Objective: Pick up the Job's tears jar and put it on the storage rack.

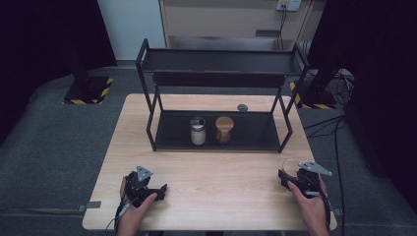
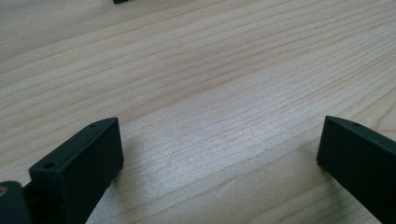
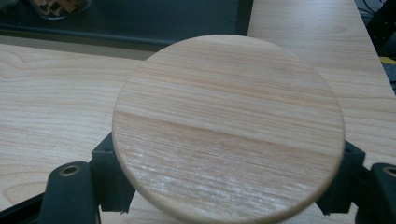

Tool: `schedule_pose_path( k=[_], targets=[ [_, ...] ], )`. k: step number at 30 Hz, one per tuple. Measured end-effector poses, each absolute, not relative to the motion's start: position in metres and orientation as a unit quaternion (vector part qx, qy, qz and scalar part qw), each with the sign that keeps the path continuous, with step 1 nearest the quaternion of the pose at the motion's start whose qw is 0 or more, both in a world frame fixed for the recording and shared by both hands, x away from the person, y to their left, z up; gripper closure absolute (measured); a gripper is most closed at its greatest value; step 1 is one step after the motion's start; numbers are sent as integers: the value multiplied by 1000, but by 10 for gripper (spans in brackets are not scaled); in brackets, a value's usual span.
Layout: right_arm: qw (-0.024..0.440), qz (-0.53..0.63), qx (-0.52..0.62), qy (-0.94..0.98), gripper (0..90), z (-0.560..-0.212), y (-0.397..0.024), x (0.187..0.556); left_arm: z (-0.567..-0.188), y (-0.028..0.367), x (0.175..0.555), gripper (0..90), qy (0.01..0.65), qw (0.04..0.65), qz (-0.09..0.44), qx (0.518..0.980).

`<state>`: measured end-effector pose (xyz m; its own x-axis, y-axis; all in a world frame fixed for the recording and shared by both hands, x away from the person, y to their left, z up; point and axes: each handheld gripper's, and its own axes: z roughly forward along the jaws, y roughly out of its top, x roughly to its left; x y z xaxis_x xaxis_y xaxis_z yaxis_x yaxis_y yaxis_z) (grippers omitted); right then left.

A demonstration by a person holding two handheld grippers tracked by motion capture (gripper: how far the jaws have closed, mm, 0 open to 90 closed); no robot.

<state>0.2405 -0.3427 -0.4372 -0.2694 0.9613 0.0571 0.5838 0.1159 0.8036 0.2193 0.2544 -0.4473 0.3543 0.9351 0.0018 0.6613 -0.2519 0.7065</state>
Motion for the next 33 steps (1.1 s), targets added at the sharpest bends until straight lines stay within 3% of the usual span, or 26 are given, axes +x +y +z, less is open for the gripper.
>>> schedule_pose_path(
  k=[33],
  targets=[
    [260,380,539,705,256,-425,-343,235,-447,254,219,0,525,314,218,761]
  ],
)
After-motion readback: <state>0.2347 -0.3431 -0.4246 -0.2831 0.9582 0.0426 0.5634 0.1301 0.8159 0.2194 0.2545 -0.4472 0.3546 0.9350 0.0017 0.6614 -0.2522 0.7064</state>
